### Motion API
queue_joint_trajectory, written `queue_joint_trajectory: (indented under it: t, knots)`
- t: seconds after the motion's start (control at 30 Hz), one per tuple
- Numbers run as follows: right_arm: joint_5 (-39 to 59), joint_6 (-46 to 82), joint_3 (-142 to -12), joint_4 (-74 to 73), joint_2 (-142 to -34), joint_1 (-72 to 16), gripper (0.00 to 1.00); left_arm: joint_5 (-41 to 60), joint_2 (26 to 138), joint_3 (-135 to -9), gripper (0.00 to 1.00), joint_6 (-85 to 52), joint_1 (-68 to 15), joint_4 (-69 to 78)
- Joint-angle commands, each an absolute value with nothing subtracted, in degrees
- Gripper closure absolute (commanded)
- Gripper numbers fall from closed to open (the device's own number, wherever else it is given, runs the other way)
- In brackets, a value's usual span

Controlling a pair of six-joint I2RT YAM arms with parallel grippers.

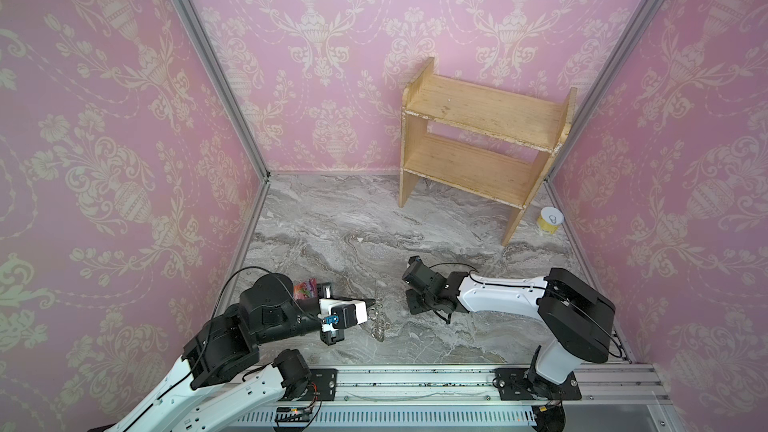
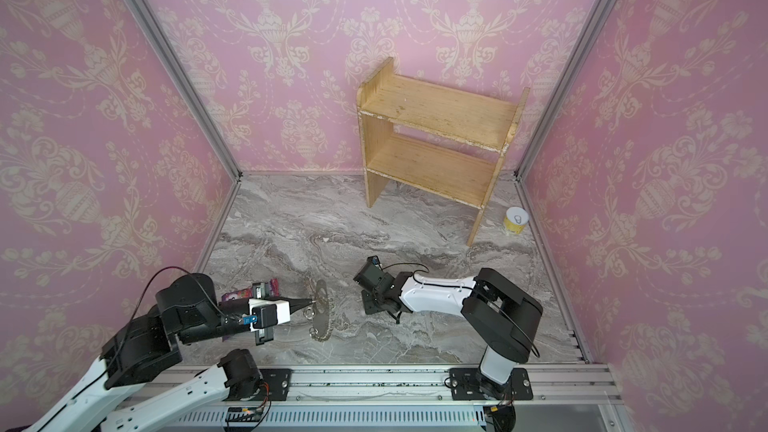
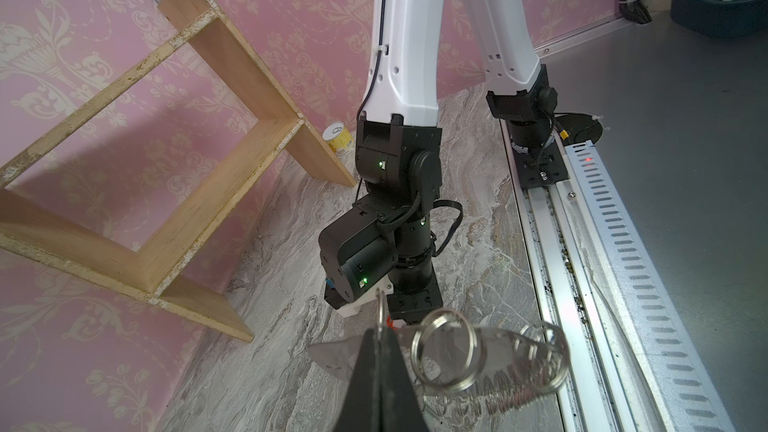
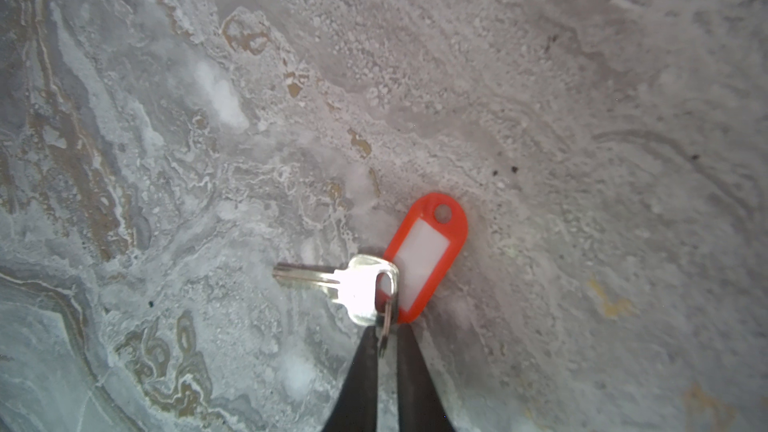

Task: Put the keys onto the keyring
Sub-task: 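Lift the red-tag key and carry it toward the plate in the left gripper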

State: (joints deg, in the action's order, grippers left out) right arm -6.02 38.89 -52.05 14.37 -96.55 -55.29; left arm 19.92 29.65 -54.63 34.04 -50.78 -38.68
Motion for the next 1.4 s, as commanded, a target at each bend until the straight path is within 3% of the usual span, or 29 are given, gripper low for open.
queue_joint_trajectory:
  t: [0.0,0.27,0.53,0.87,1.2,1.37]
  knots:
    - [-7.5,37.6,-53.6,15.5,-97.7,-55.6,0.9,18.9,28.9,-56.6,1.0,35.2,-50.4,-37.9]
    - [-7.2,35.2,-55.1,15.6,-98.9,-55.4,1.0,18.8,28.8,-56.7,1.0,35.2,-50.4,-38.1]
    - [-5.8,27.2,-53.4,18.1,-91.7,-53.5,1.0,18.9,28.7,-56.9,1.0,35.3,-50.4,-38.2]
    - [10.5,9.2,-50.9,20.0,-75.7,-46.9,1.0,20.1,30.0,-57.0,1.0,35.2,-50.4,-36.2]
    - [27.3,-7.2,-56.5,27.0,-66.8,-42.9,1.0,24.9,34.4,-58.2,1.0,34.8,-50.4,-30.9]
    - [30.2,-11.2,-60.0,27.5,-61.4,-42.7,1.0,27.4,37.0,-59.4,1.0,35.2,-50.4,-27.7]
